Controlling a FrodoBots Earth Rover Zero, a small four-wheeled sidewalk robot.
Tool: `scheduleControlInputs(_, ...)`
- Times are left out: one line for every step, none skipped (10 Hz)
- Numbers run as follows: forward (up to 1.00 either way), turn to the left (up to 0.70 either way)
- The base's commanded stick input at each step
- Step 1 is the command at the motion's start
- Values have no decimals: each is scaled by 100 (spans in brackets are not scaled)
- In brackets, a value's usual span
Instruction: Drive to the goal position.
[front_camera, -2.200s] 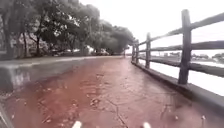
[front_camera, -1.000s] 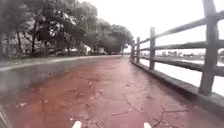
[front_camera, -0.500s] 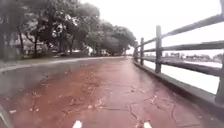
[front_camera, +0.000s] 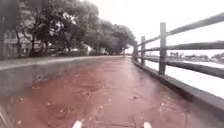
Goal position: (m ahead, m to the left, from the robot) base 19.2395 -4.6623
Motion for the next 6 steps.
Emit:
scheduleControlInputs(50, 0)
scheduleControlInputs(50, 0)
scheduleControlInputs(50, 0)
scheduleControlInputs(50, 0)
scheduleControlInputs(50, 0)
scheduleControlInputs(50, 0)
